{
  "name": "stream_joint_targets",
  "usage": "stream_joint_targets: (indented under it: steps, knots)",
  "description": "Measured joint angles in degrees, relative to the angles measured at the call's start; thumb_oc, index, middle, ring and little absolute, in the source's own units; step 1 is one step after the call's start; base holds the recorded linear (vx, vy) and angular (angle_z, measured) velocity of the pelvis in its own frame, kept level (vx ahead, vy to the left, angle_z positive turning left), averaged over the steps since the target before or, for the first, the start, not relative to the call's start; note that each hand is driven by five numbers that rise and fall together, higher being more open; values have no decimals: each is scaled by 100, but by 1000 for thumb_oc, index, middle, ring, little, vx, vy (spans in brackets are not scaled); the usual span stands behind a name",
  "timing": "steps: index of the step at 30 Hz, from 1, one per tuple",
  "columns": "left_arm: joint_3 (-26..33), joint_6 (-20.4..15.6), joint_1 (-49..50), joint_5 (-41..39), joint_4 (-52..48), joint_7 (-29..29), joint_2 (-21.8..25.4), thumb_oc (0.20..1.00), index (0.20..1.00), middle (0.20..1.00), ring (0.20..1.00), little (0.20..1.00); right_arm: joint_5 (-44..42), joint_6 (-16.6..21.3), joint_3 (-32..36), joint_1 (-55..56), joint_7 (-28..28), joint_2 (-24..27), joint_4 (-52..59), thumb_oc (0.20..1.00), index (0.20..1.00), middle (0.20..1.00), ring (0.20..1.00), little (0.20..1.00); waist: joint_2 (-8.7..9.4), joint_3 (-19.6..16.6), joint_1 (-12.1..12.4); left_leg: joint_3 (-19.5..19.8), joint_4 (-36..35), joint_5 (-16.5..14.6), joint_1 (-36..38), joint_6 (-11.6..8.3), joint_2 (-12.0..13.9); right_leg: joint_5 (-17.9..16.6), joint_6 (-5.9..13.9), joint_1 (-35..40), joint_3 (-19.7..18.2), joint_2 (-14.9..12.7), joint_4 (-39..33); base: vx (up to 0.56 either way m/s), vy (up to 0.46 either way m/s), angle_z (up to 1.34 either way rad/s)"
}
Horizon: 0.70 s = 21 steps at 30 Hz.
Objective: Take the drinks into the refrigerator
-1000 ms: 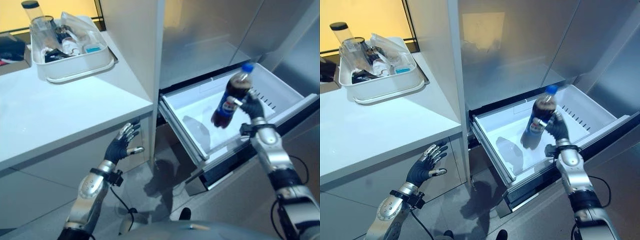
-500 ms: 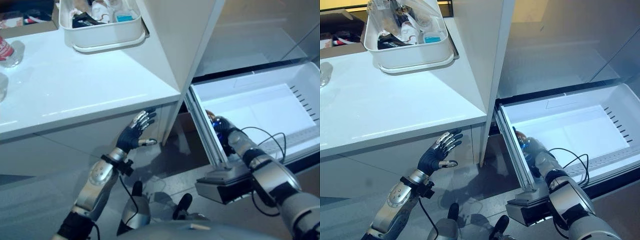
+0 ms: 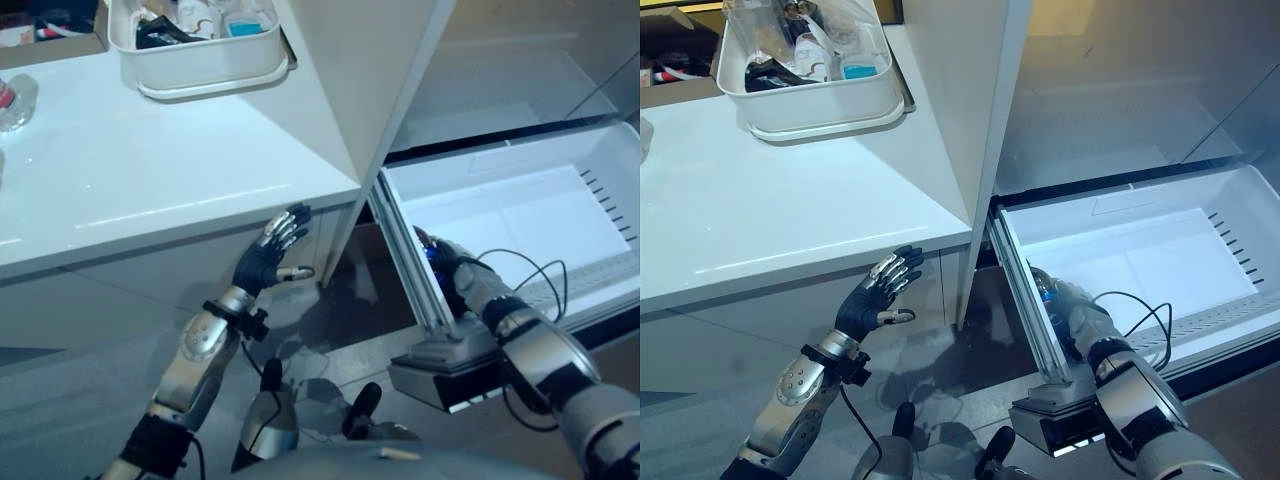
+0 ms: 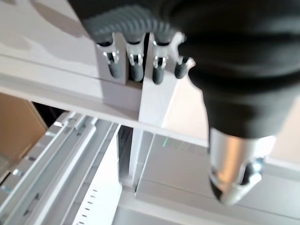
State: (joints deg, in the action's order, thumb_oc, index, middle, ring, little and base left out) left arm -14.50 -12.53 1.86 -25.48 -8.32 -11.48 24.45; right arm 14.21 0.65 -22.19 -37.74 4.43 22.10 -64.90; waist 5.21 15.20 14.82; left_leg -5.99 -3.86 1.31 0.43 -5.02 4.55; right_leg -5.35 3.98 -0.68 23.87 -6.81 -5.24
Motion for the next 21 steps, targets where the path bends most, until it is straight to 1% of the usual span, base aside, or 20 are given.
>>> stream_joint_targets:
  steps: [1,2,3,5,6,7,8,10,11,12,13,14,15,16,17,18,19,20,21]
  knots:
    - [-1,-12,10,3,-7,28,31,1000,1000,1000,1000,1000,-451,110,315,236,90,56,546,1000,1000,1000,1000,1000,-7,4,12,-9,-5,0,5,1,-1,0,0,0,-10,0,0,0,0,0]
    - [3,-15,18,6,-4,45,56,1000,1000,1000,1000,1000,-670,173,425,374,147,107,910,1000,1000,1000,1000,1000,-10,6,-44,-17,-6,0,15,1,-4,0,0,2,-16,-1,1,4,-31,-4]
    - [9,-18,27,46,-5,62,114,1000,1000,1000,1000,1000,-912,261,640,630,175,193,1587,1000,1000,1000,1000,1000,-7,13,-121,-32,-3,0,36,1,-6,-1,-1,10,-35,2,1,0,0,0]
    - [45,-29,78,159,-9,64,197,1000,1000,1000,1000,1000,-1111,445,976,1187,193,331,2757,1000,1000,1000,1000,1000,-29,26,-161,-42,-11,0,67,2,-9,-1,-1,28,-69,1,1,-4,-5,-8]
    - [132,-29,185,226,3,73,218,1000,1000,1000,1000,1000,-1297,619,1099,1393,203,359,3260,1000,1000,1000,1000,1000,-33,31,-251,-120,-35,-2,197,2,-9,-1,-1,103,-126,6,2,26,-28,-19]
    - [131,-29,200,231,5,69,225,1000,1000,1000,1000,1000,-1347,642,1178,1502,190,370,3464,1000,1000,1000,1000,1000,-35,32,-311,-140,-47,-4,237,2,-9,0,0,133,-132,7,1,31,-48,-18]
    - [119,-41,185,239,6,60,220,1000,1000,1000,1000,1000,-1496,736,1487,1763,223,322,3913,1000,1000,1000,1000,1000,-49,47,-358,-162,-79,-6,280,2,-5,-1,2,147,-144,11,2,22,-40,-4]
    - [108,-42,184,255,1,23,226,1000,1000,1000,1000,1000,-1668,788,1964,2041,237,254,4440,1000,1000,1000,1000,1000,-50,48,-404,-169,-93,-4,296,4,-7,-3,2,156,-157,16,1,0,0,0]
    - [119,-47,220,367,-1,8,278,1000,1000,1000,1000,1000,-1749,955,2387,2303,308,212,4932,1000,1000,1000,1000,1000,-46,44,-427,-178,-101,-4,306,5,-9,-6,4,167,-191,9,2,18,-12,-6]
    - [119,-47,234,465,3,-16,335,1000,1000,1000,1000,1000,-1833,1038,2614,2574,356,218,5128,1000,1000,1000,1000,1000,-33,43,-512,-206,-110,-5,342,7,-14,-11,10,162,-237,15,2,54,-17,-11]
    - [119,-47,242,475,3,-36,351,1000,1000,1000,1000,1000,-1846,1056,2742,2647,363,204,5275,1000,1000,1000,1000,1000,-37,42,-520,-225,-112,-6,345,9,-16,-11,10,172,-248,10,2,41,-9,-19]
    - [152,-49,275,483,20,-65,369,1000,1000,1000,1000,1000,-1893,1147,2981,2983,379,204,5433,1000,1000,1000,1000,1000,-33,41,-631,-301,-113,-16,404,16,-15,-17,14,173,-317,17,2,45,-16,-25]
    - [174,-49,283,561,34,-112,368,1000,1000,1000,1000,1000,-1899,1179,3286,3277,404,160,5688,1000,1000,1000,1000,1000,-41,39,-691,-343,-113,-21,443,18,-18,-24,15,183,-379,17,2,18,-17,-28]
    - [206,-50,304,611,33,-133,363,1000,1000,1000,1000,1000,-1913,1205,3345,3393,438,167,5717,1000,1000,1000,1000,1000,-40,39,-737,-363,-114,-23,463,19,-18,-26,16,197,-412,18,2,23,-13,-21]
    - [235,-49,329,656,47,-154,372,1000,1000,1000,1000,1000,-1950,1216,3445,3539,479,147,5733,1000,1000,1000,1000,1000,-38,38,-883,-395,-114,-38,514,16,-17,-26,17,225,-435,25,1,18,-15,-16]
    - [246,-51,339,668,42,-205,371,1000,1000,1000,1000,1000,-1969,1247,3631,3643,485,43,5780,1000,1000,1000,1000,1000,-39,35,-934,-438,-116,-45,544,16,-13,-26,17,240,-466,30,2,20,-27,-27]
    - [248,-52,344,671,46,-261,363,1000,1000,1000,1000,1000,-2050,1265,3811,3768,516,-10,5807,1000,1000,1000,1000,1000,-48,29,-1090,-518,-116,-69,603,8,-3,-41,8,237,-542,49,1,20,-26,-27]
    - [247,-52,333,674,44,-285,364,1000,1000,1000,1000,1000,-2060,1280,3902,3886,520,-11,5856,1000,1000,1000,1000,1000,-49,26,-1190,-542,-116,-77,615,6,1,-45,5,235,-588,59,1,21,-23,-28]
    - [261,-56,338,672,43,-346,368,1000,1000,1000,1000,1000,-2094,1323,4087,4040,535,-37,5878,1000,1000,1000,1000,1000,-58,10,-1223,-590,-116,-78,635,5,7,-56,0,230,-622,66,2,12,-6,-19]
